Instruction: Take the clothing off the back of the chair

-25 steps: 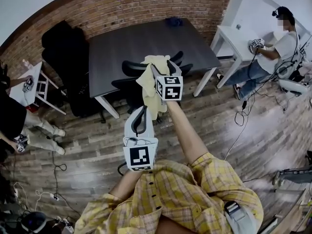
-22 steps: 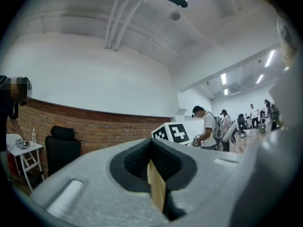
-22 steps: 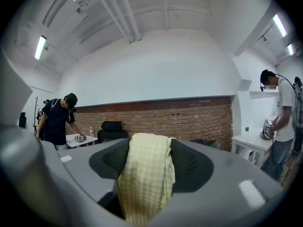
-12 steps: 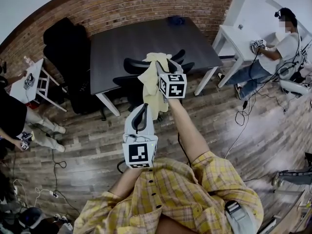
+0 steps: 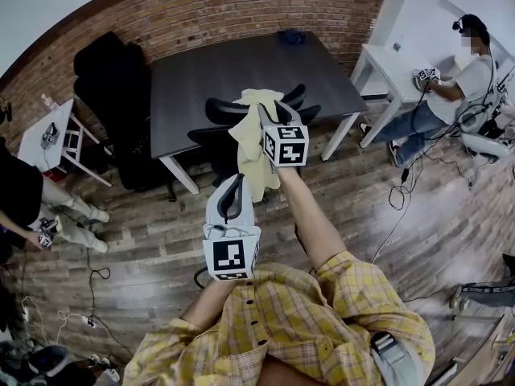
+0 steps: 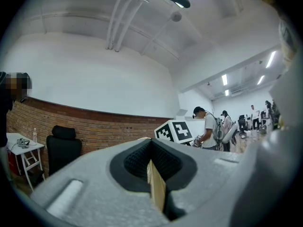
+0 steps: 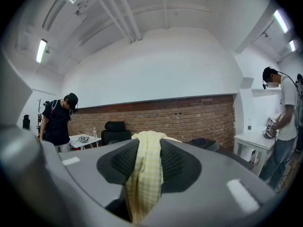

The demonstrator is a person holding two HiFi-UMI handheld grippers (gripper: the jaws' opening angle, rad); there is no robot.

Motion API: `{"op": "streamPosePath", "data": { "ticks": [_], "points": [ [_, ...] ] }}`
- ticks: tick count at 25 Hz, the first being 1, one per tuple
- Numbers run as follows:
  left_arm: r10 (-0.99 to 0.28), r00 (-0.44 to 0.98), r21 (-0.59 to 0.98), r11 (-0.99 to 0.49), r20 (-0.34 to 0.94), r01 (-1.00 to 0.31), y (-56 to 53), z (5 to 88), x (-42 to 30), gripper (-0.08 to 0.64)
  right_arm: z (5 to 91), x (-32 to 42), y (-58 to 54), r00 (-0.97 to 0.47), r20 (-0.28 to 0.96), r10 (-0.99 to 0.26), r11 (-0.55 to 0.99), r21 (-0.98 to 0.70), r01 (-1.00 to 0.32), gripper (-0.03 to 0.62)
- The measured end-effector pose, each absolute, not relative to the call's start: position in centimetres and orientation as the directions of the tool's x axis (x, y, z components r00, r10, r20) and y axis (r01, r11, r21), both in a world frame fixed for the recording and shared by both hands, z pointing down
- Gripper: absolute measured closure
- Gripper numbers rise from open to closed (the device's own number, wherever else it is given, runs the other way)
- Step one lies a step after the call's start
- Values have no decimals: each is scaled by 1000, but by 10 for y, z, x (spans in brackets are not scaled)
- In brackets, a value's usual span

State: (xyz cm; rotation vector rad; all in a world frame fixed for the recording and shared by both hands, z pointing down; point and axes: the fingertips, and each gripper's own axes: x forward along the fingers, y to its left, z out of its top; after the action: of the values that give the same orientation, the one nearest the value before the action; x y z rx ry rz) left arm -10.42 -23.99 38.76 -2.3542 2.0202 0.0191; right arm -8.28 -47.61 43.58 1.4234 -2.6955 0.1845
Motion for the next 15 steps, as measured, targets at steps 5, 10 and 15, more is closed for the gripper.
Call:
{"op": "streamPosePath", "data": {
  "ticks": [5, 10, 15],
  "points": [
    [-987, 156, -20, -155, -34, -988, -236, 391, -102, 560, 425, -80, -472, -568, 110, -816, 565, -60, -823, 454],
    [-987, 154, -18, -153, -39, -988, -233, 391, -102, 560, 406, -76, -465, -564, 69, -823, 562, -46, -826, 452],
    [-987, 155, -13, -154, -40, -988, -232, 391, -102, 560, 386, -72, -457, -555, 26, -831, 554, -45, -831, 451]
  ]
}}
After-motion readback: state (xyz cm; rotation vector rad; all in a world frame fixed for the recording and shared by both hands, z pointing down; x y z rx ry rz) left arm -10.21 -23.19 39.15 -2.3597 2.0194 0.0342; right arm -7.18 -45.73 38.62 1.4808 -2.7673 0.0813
